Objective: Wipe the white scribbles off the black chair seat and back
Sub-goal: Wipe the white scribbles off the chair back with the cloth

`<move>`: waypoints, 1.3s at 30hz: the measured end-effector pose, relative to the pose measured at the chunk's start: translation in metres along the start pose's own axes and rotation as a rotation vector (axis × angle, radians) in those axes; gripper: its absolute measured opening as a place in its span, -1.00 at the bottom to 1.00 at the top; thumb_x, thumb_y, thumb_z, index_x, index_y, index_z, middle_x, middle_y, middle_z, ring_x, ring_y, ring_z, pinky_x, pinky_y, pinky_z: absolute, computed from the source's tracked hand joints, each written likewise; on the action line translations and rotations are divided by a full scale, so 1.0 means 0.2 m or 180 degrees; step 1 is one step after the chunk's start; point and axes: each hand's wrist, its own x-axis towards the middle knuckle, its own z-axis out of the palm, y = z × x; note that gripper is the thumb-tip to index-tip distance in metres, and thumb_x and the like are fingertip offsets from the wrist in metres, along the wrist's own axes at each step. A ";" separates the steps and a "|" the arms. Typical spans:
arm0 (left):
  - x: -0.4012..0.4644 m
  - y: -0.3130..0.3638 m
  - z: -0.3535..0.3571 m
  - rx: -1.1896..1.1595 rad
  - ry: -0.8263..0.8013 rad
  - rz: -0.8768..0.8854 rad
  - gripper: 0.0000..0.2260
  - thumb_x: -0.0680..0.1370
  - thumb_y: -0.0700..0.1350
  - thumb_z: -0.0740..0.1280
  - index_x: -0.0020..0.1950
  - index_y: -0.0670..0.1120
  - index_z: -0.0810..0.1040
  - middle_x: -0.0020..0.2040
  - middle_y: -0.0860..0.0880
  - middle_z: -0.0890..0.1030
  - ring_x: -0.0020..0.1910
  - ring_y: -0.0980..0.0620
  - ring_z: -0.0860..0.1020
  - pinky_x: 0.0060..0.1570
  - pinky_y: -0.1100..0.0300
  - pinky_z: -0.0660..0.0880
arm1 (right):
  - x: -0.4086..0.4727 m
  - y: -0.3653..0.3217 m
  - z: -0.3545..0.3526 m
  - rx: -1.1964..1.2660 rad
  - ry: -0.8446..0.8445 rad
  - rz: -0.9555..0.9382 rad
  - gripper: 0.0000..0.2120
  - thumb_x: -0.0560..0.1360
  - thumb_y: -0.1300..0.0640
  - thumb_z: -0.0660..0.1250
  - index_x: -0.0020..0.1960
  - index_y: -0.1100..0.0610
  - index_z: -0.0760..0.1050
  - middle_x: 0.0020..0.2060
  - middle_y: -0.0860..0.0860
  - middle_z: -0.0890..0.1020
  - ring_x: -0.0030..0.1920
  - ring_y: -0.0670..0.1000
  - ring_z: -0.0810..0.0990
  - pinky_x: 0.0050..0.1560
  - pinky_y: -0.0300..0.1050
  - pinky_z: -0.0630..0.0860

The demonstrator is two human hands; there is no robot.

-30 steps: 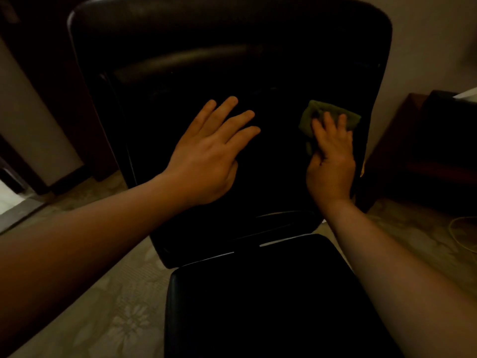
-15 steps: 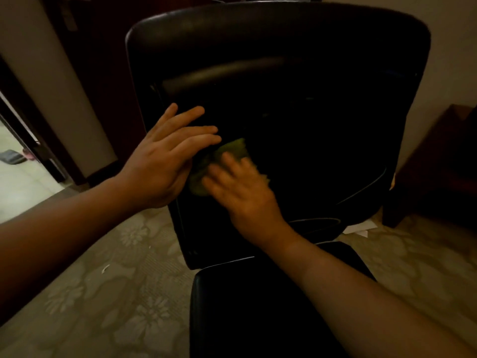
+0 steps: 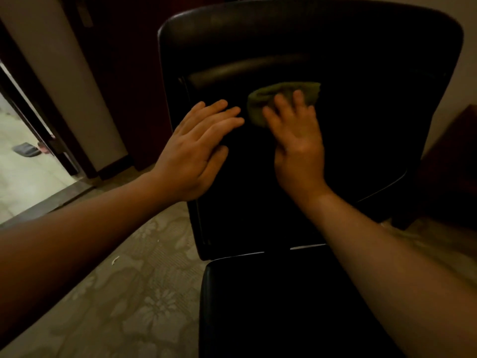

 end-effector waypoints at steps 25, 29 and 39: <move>0.02 0.05 0.20 0.0457 0.0003 -0.0082 -0.54 0.60 0.01 0.29 0.48 -0.13 0.46 0.51 -0.13 0.43 0.60 -0.17 0.21 0.60 -0.15 0.02 | 0.05 0.39 -0.26 -0.0616 0.0197 0.0647 -0.50 0.56 0.41 0.19 0.47 0.18 0.44 0.48 0.21 0.41 0.54 0.33 0.25 0.56 0.28 0.08; 0.07 0.11 0.26 0.0678 -0.0057 -0.0269 -0.43 0.54 0.07 0.34 0.50 -0.16 0.44 0.52 -0.15 0.38 0.59 -0.22 0.16 0.61 -0.14 -0.04 | -0.07 0.28 -0.17 -0.0408 -0.0214 0.0008 -0.53 0.57 0.40 0.17 0.44 0.21 0.47 0.46 0.22 0.44 0.52 0.32 0.28 0.55 0.26 0.09; 0.18 0.28 0.40 0.0624 -0.0155 -0.0270 -0.35 0.52 0.11 0.31 0.54 -0.19 0.37 0.55 -0.13 0.32 0.57 -0.22 0.11 0.61 -0.04 -0.13 | -0.13 0.65 -0.51 -0.0842 -0.0500 -0.0372 -0.54 0.61 0.41 0.21 0.46 0.15 0.47 0.48 0.15 0.42 0.53 0.27 0.30 0.52 0.28 0.20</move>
